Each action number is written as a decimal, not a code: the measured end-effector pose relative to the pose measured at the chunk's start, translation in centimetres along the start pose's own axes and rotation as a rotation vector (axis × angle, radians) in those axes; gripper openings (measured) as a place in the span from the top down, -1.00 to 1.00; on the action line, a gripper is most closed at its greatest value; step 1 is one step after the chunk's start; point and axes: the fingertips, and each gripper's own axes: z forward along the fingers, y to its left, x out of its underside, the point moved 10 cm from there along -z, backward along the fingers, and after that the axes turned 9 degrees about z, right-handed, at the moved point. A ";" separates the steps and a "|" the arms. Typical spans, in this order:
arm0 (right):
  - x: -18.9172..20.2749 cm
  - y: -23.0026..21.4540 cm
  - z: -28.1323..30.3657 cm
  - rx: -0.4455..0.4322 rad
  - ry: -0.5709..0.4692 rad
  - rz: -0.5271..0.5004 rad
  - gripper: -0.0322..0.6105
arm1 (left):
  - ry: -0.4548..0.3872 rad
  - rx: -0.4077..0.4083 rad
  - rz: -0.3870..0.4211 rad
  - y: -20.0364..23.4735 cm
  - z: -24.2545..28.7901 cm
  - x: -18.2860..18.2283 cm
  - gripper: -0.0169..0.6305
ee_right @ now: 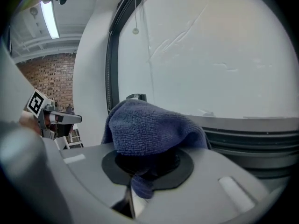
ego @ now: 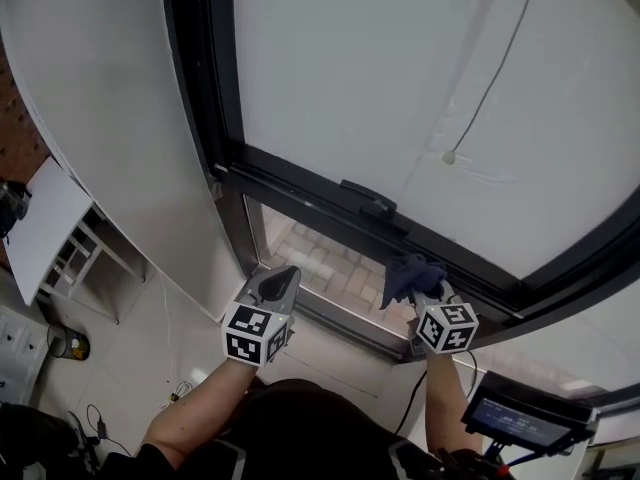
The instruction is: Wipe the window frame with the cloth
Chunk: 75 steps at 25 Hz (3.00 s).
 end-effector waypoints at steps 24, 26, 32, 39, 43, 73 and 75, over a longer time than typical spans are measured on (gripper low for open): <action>-1.4 7.7 9.4 -0.114 0.018 -0.060 0.74 | -0.021 -0.157 -0.054 9.6 -5.8 2.1 0.97; -1.6 8.5 10.2 -0.114 0.011 -0.052 0.74 | -0.023 -0.168 -0.052 10.7 -6.4 2.3 0.97; -2.3 10.6 12.5 -0.106 0.000 -0.054 0.74 | -0.036 -0.187 -0.043 13.5 -8.0 2.3 0.97; -2.6 14.0 15.6 -0.095 -0.008 -0.073 0.74 | -0.045 -0.186 -0.041 16.5 -10.3 3.3 0.97; -2.6 15.3 16.9 -0.089 -0.013 -0.070 0.74 | -0.048 -0.185 -0.040 17.4 -11.3 3.5 0.97; -3.8 26.9 31.0 -0.196 0.028 -0.086 0.74 | -0.026 -0.213 0.016 23.2 -6.6 1.4 0.97; -3.6 27.4 32.1 -0.197 0.028 -0.087 0.74 | -0.019 -0.216 0.014 23.9 -5.6 1.6 0.97</action>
